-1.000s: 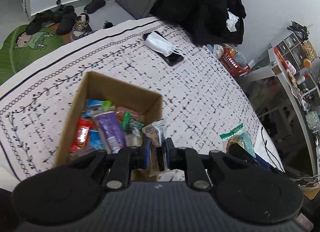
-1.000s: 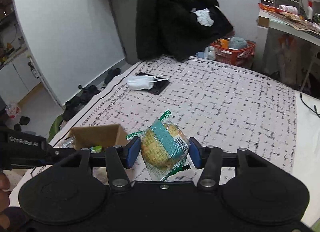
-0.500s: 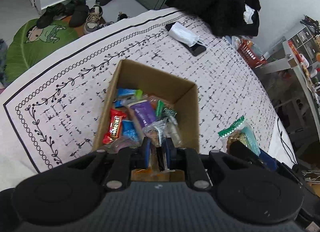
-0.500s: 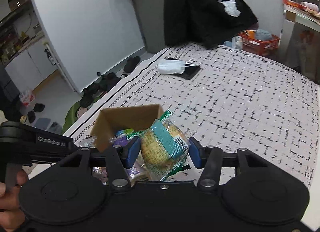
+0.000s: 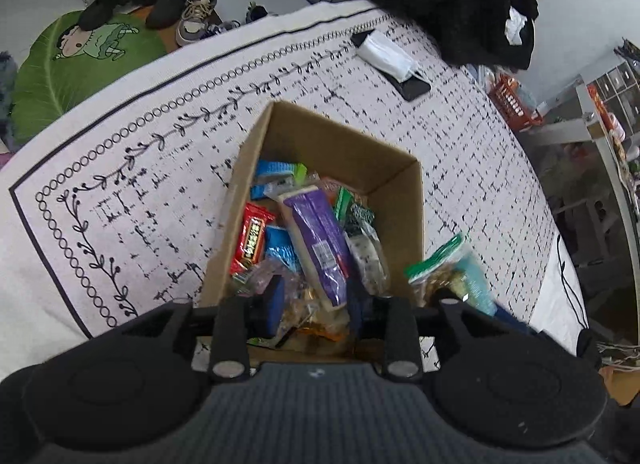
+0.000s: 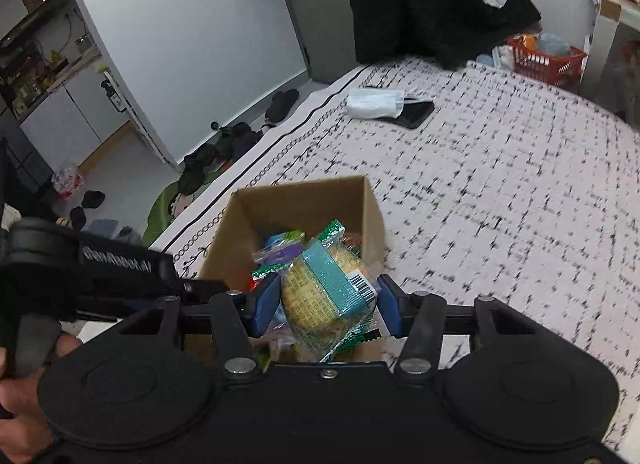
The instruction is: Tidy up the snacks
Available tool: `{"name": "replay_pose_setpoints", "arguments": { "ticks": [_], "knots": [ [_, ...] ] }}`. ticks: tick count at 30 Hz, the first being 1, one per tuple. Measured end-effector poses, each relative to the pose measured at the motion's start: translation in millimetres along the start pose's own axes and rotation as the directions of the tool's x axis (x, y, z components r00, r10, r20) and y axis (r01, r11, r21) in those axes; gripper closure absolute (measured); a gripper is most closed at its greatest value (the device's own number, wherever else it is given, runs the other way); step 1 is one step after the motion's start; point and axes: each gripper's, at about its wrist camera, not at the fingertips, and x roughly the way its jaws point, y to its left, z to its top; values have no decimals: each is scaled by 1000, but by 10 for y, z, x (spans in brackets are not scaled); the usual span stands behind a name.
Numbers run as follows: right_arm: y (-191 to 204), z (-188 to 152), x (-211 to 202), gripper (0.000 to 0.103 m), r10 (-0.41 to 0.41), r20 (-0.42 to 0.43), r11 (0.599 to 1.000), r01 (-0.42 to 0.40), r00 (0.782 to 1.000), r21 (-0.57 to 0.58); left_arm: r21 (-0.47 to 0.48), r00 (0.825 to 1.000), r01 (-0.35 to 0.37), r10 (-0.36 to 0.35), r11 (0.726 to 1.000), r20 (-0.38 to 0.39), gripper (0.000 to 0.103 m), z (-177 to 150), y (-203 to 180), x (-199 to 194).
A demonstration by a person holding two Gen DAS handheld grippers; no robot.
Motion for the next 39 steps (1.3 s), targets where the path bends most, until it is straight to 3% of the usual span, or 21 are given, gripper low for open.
{"name": "replay_pose_setpoints", "arguments": {
  "ticks": [5, 9, 22, 26, 29, 37, 39],
  "knots": [
    [88, -13, 18, 48, 22, -2, 1000, -22, 1000, 6, -4, 999, -20, 20, 1000, 26, 48, 11, 41, -113],
    [93, -18, 7, 39, 19, -5, 1000, -19, 1000, 19, -5, 999, -31, 31, 999, 35, 38, -16, 68, -177],
    [-41, -85, -273, 37, -9, 32, 998, 7, 999, 67, 22, 998, -34, 33, 999, 54, 34, -167, 49, -397],
    [-90, -134, -342, 37, -16, 26, 997, 14, 1000, 80, 30, 997, -36, 34, 999, 65, 18, -231, 30, -458],
    [-139, -162, -413, 36, -25, 26, 995, 23, 999, 93, 46, 997, -38, 35, 998, 74, 15, -287, -4, -511],
    [-244, -215, -763, 17, -43, 72, 992, 34, 996, 123, 99, 996, -51, 43, 994, 81, 10, -469, -114, -642],
    [-272, -238, -862, 8, -49, 82, 991, 39, 995, 125, 115, 995, -50, 39, 992, 93, 7, -519, -137, -697]
  ]
}}
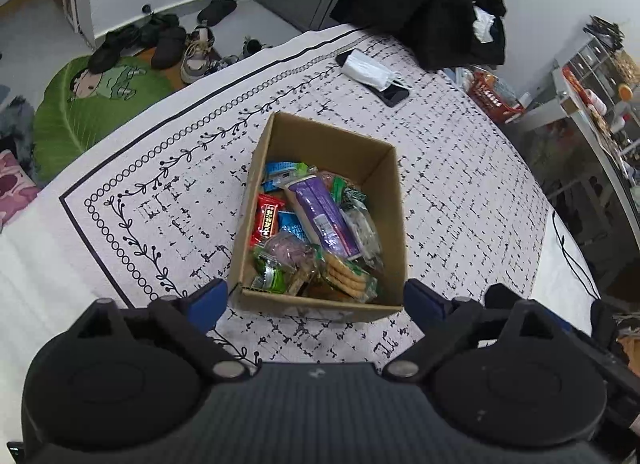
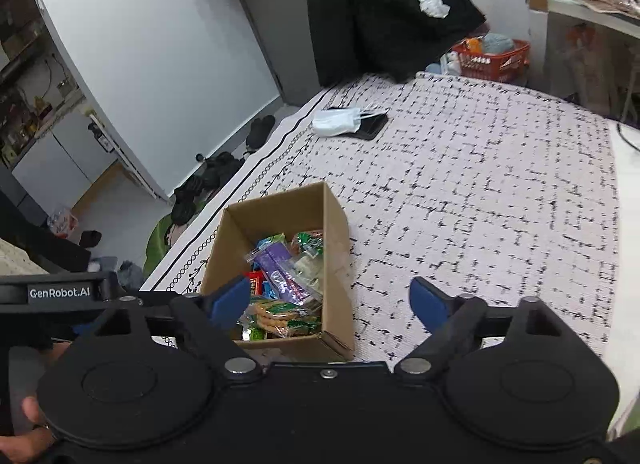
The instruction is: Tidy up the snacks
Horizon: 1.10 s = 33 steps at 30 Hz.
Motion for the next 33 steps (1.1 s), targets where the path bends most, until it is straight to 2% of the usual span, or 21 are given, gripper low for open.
{"name": "replay_pose_setpoints", "arguments": {
  "ticks": [4, 6, 20, 33],
  "knots": [
    [-60, -43, -179, 4, -2, 20, 1000, 2, 1000, 0, 40, 999, -4, 3, 999, 34, 0, -85, -68, -143],
    [-75, -67, -271, 0, -9, 31, 1000, 9, 999, -6, 68, 999, -7, 4, 998, 48, 0, -131, -103, -218],
    [-110, -289, -860, 0, -23, 92, 999, 25, 995, -26, 165, 989, -17, -8, 986, 148, 0, -489, -118, -687],
    [-32, -454, -1271, 0, -14, 162, 997, 25, 987, -66, 203, 973, -49, 2, 978, 229, 0, -761, 9, -1035]
  ]
}}
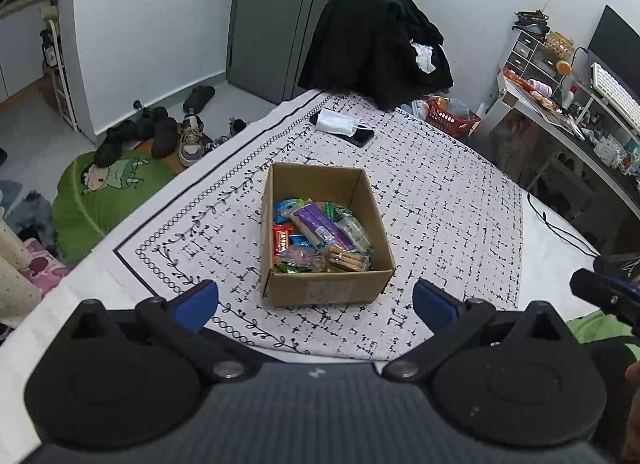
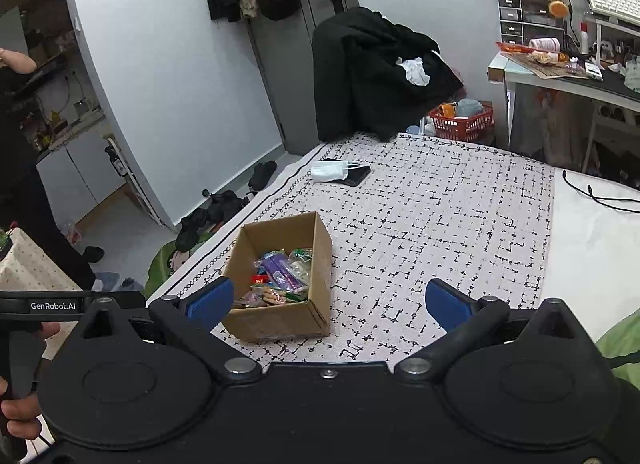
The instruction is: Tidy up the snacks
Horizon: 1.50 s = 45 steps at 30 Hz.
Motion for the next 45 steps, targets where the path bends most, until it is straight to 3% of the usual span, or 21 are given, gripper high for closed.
{"name": "replay_pose_setpoints", "arguments": {
  "ticks": [19, 45],
  "knots": [
    [96, -79, -192, 0, -13, 29, 1000, 13, 999, -24, 19, 997, -37, 36, 999, 74, 0, -113, 110, -388],
    [155, -183, -23, 0, -95, -41, 994, 92, 995, -64, 31, 998, 1, -3, 1000, 60, 0, -145, -35, -224]
  ]
}}
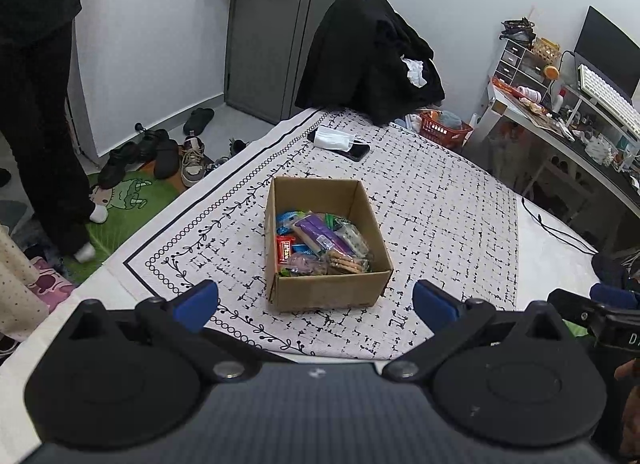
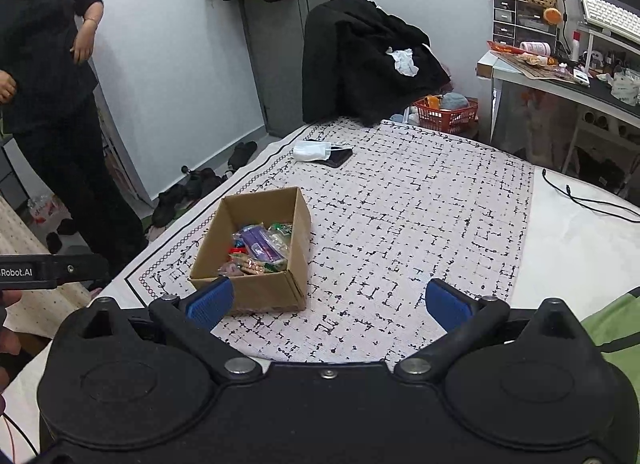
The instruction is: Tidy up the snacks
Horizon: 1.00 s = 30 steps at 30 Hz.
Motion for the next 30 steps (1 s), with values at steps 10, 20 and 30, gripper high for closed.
{"name": "replay_pose_setpoints", "arguments": {
  "ticks": [10, 20, 30],
  "knots": [
    [-12, -45, 202, 0, -62, -55, 998, 62, 997, 6, -5, 1000, 14, -14, 1000, -19, 0, 10, -1, 127],
    [29, -63, 281, 0, -81, -78, 997, 81, 994, -8, -11, 999, 11, -11, 1000, -30, 0, 15, 29, 208],
    [20, -60, 289, 0, -88, -79, 996, 87, 993, -7, -6, 999, 13, -13, 1000, -38, 0, -15, 15, 248]
  ]
}}
